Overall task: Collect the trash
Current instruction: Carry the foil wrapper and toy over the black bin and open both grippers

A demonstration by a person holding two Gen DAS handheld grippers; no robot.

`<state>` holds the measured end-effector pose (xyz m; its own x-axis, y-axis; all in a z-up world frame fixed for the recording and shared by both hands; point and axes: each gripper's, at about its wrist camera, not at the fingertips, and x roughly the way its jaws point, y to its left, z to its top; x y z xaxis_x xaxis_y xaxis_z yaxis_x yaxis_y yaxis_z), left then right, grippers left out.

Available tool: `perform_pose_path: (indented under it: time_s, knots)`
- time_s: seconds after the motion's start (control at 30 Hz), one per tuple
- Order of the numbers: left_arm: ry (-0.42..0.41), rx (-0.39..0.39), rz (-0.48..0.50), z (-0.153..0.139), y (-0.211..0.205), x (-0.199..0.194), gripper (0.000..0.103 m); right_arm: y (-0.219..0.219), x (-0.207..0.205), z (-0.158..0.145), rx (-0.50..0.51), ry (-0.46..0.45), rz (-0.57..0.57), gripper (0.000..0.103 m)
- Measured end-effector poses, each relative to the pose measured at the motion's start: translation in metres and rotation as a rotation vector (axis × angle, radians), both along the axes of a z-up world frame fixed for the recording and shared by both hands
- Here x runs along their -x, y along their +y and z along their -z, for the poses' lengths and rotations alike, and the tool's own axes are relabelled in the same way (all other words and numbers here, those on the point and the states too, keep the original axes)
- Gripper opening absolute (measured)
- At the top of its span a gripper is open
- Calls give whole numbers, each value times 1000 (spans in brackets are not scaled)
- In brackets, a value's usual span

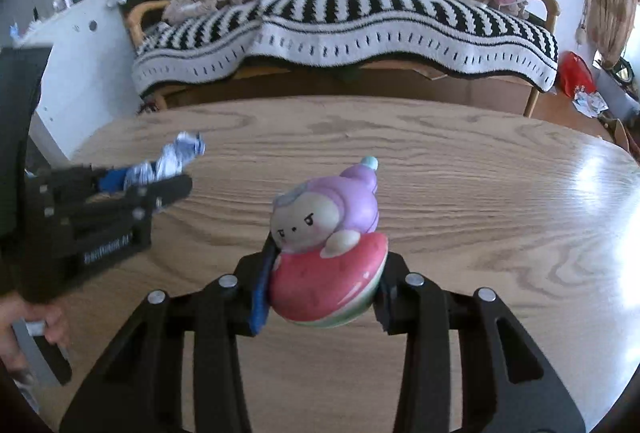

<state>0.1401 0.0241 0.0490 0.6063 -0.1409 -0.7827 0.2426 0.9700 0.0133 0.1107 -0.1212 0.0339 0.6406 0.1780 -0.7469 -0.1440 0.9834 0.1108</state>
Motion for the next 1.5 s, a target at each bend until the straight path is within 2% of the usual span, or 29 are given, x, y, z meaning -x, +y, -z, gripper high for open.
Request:
perform_pose_path:
  time_s: [0.1, 0.23, 0.5, 0.57, 0.7, 0.83, 0.93, 1.07, 1.13, 1.2, 1.27, 1.33, 1.5]
  knots:
    - [-14, -4, 4, -20, 4, 33, 37, -3, 30, -27, -28, -40, -2, 40]
    - [-50, -10, 41, -53, -11, 82, 37, -23, 82, -64, -53, -100, 30, 40]
    - [-123, 80, 185, -121, -73, 184, 37, -101, 210, -109, -58, -167, 153, 41]
    - [-130, 95, 217, -127, -90, 204, 37, -120, 237, -115, -52, -176, 186, 41]
    - [-98, 183, 300, -128, -135, 255, 37, -171, 307, -124, -13, -199, 279, 41]
    - [-22, 226, 415, -99, -199, 312, 37, -226, 369, -120, -58, -196, 374, 42]
    - [50, 212, 499, -64, -242, 348, 38, -262, 408, -96, -73, -145, 435, 42]
    - [192, 206, 567, 6, -292, 390, 38, -309, 447, -32, -172, -3, 518, 42]
    - [259, 183, 577, 47, -313, 404, 38, -325, 459, 18, -238, 119, 531, 42]
    - [329, 146, 590, 88, -325, 410, 38, -337, 462, 69, -250, 248, 566, 42]
    - [428, 113, 587, 119, -331, 403, 38, -348, 472, 109, -281, 328, 609, 42]
    - [441, 139, 537, 127, -330, 386, 38, -353, 478, 129, -310, 367, 628, 42]
    - [452, 104, 516, 140, -338, 371, 38, -357, 479, 143, -324, 392, 650, 42]
